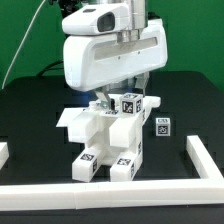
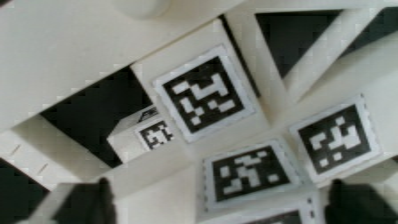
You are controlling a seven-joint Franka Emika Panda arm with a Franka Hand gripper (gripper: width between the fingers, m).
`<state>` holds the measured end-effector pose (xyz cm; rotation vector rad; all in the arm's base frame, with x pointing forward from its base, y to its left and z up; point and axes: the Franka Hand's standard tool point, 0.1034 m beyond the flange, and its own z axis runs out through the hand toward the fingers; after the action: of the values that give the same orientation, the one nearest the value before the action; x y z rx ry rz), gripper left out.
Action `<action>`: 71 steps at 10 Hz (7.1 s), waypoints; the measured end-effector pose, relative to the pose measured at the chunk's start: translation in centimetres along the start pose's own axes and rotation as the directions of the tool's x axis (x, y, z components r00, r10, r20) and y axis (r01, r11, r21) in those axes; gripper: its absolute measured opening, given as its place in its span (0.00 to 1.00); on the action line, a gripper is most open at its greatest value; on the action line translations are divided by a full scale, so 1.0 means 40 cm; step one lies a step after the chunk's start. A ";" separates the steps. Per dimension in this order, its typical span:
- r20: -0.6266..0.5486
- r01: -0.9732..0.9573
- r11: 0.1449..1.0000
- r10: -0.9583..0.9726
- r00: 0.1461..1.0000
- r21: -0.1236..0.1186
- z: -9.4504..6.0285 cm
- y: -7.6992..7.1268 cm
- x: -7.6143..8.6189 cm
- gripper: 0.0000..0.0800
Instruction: Assemble chair
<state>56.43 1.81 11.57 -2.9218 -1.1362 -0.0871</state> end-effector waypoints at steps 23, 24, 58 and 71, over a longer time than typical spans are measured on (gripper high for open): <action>0.025 -0.990 -0.136 0.991 -0.135 0.046 -0.005 0.007 0.012 0.36; 0.032 -0.978 -0.205 0.978 -0.204 0.048 -0.005 0.004 0.014 0.36; -0.036 -0.992 -0.114 0.993 -0.112 -0.060 -0.003 -0.413 -0.058 0.81; -0.049 -0.994 -0.092 0.995 -0.090 -0.050 0.223 -0.444 -0.058 0.81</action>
Offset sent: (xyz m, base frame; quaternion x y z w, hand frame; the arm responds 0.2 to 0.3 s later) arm 0.0000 0.0000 0.0000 0.0000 0.0000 0.1938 0.9810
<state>43.19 13.58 2.28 -2.8325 1.4070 -0.0874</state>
